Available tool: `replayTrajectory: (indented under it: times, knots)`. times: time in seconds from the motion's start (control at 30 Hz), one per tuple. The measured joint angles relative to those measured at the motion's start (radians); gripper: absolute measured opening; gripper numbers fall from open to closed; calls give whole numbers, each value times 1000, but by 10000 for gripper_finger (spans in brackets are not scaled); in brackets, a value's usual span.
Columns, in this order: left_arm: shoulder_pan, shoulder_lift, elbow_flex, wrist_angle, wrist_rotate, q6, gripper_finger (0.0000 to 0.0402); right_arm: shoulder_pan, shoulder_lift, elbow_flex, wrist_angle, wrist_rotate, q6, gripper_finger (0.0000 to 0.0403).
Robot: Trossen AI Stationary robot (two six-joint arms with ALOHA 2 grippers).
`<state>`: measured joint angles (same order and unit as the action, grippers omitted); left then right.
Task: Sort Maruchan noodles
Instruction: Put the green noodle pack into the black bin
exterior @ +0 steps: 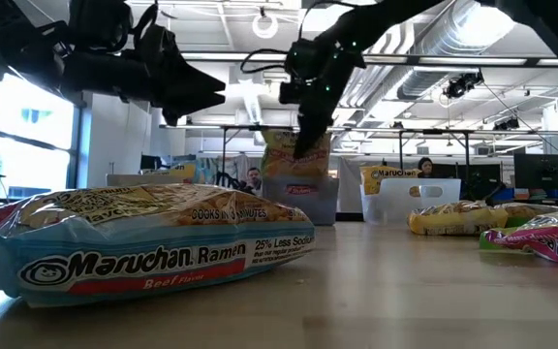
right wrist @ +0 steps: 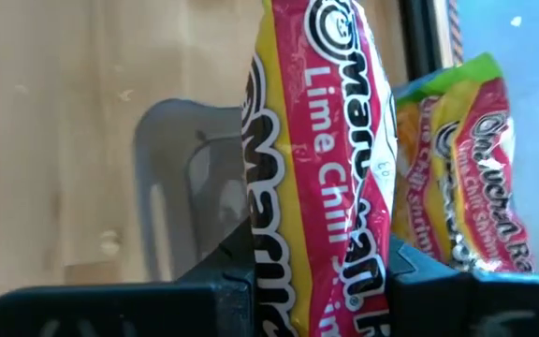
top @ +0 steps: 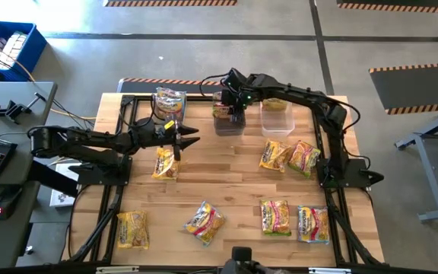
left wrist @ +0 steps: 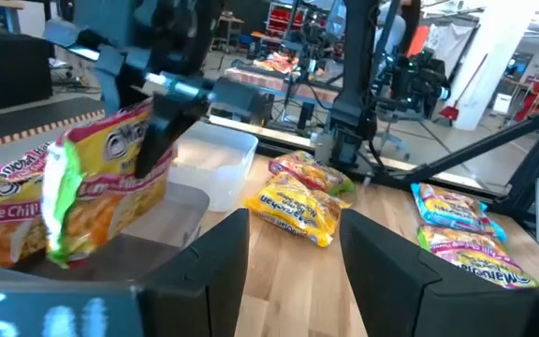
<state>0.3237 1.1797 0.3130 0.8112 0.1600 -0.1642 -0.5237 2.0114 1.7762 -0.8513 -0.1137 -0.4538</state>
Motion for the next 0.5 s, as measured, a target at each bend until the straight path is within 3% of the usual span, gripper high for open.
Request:
replayTrajectory:
  times: [0.5]
  knots:
    - [0,0,0,-3,-13,0,158,-38,69,-1,99,41,-158,81]
